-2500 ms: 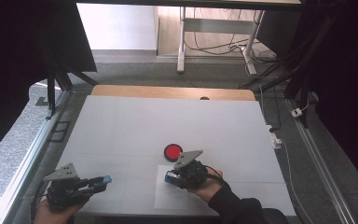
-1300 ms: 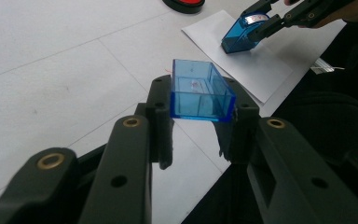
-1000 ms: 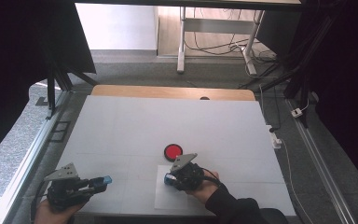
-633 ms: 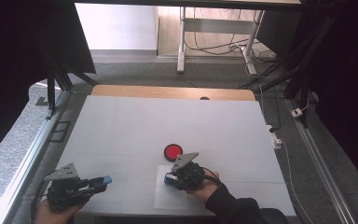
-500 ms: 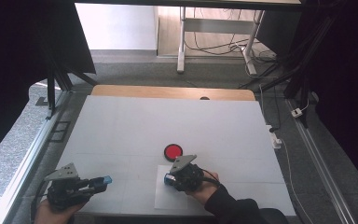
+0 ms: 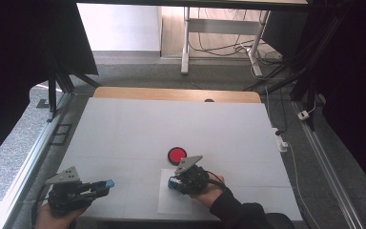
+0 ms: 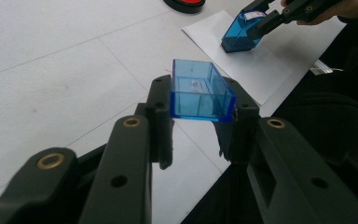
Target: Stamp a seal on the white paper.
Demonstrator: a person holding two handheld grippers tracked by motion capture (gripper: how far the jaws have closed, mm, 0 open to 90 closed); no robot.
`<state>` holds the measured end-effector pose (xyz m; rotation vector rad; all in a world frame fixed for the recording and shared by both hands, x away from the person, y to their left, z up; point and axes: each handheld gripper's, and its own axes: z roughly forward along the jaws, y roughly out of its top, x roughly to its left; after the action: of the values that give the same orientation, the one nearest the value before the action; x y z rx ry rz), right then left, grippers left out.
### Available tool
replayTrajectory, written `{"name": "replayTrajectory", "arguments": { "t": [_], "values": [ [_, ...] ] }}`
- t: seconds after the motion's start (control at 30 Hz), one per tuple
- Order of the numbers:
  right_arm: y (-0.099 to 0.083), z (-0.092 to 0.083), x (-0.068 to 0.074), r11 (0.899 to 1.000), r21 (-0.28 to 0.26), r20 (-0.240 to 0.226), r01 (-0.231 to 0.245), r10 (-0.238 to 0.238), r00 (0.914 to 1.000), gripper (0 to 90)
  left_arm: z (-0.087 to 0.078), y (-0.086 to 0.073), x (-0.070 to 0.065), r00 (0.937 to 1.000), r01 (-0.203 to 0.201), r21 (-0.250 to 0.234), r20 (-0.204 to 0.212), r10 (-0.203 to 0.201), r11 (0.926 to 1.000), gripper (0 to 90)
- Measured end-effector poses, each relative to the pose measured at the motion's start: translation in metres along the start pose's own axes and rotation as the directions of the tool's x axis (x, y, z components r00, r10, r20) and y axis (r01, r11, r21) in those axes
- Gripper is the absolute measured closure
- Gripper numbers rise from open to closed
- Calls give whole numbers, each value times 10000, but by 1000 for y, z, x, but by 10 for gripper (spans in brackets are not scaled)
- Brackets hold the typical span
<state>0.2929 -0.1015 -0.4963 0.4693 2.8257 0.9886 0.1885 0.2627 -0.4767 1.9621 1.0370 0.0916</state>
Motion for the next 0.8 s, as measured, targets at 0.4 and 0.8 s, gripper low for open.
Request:
{"name": "replayTrajectory", "arguments": {
  "t": [0.4, 0.8],
  "values": [
    [0, 0, -2, 9994, -94, -81, -325, 324, 9994, 711, 0, 0, 0, 10000, 0, -8, -15, 0, 10000, 687],
    [3, -7, -3, 9988, -366, -204, -317, 309, 9993, 711, 0, 0, 0, 10000, 15, -26, -7, -15, 10000, 686]
  ]
}}
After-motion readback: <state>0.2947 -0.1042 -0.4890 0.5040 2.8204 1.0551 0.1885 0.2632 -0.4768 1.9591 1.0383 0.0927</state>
